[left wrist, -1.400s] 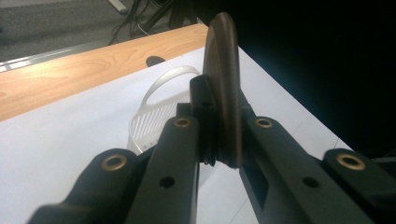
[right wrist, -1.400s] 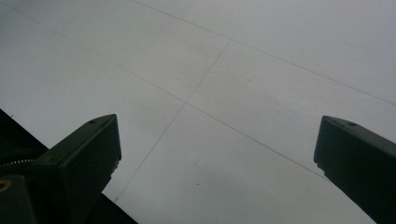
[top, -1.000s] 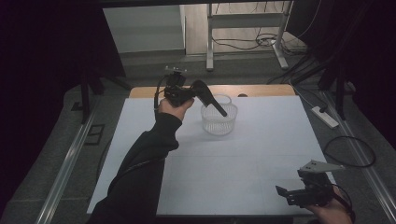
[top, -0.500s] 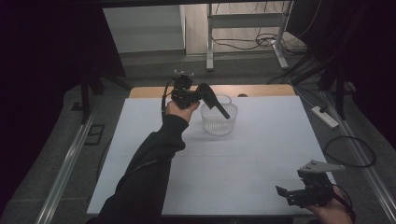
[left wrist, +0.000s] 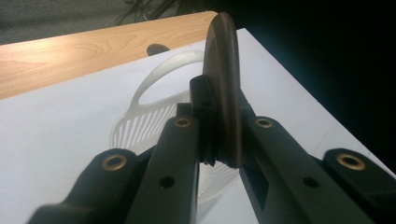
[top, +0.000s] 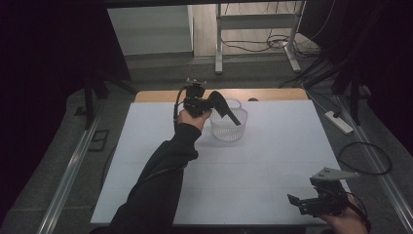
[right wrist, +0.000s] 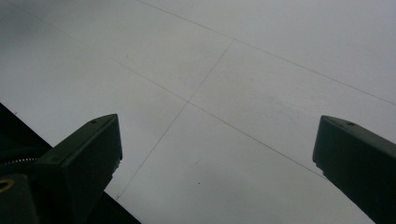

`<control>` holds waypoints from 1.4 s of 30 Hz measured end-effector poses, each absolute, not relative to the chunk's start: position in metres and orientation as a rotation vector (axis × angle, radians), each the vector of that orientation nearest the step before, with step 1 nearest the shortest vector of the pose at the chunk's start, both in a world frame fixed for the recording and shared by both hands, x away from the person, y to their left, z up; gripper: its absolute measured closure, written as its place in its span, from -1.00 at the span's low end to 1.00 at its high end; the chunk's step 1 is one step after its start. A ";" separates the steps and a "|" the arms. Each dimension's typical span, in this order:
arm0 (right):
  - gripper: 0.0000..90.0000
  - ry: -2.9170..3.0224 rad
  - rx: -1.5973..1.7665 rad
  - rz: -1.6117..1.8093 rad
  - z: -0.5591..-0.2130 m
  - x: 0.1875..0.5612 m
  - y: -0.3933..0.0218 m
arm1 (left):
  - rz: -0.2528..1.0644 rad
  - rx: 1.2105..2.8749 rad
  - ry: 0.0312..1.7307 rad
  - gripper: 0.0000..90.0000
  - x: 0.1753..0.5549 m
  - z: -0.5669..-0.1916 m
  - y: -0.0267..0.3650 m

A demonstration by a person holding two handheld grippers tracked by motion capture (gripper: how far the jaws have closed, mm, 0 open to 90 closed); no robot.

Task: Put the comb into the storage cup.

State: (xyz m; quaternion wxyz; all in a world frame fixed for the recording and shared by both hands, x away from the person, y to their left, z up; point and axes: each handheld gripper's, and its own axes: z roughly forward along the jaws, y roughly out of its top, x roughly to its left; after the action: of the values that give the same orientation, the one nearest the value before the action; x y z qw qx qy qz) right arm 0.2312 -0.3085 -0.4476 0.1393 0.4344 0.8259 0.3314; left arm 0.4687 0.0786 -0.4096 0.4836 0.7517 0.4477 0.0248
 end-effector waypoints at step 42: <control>-0.94 2.395 1.250 0.961 -0.448 0.231 -0.309 | 0.210 1.877 1.152 0.58 0.470 -0.442 0.082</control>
State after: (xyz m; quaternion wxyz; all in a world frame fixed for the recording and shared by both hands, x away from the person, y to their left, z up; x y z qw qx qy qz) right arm 0.2314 -0.3087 -0.4477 0.1367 0.4317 0.8274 0.3321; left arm 0.4698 0.0823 -0.4421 0.4479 0.7586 0.4655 0.0850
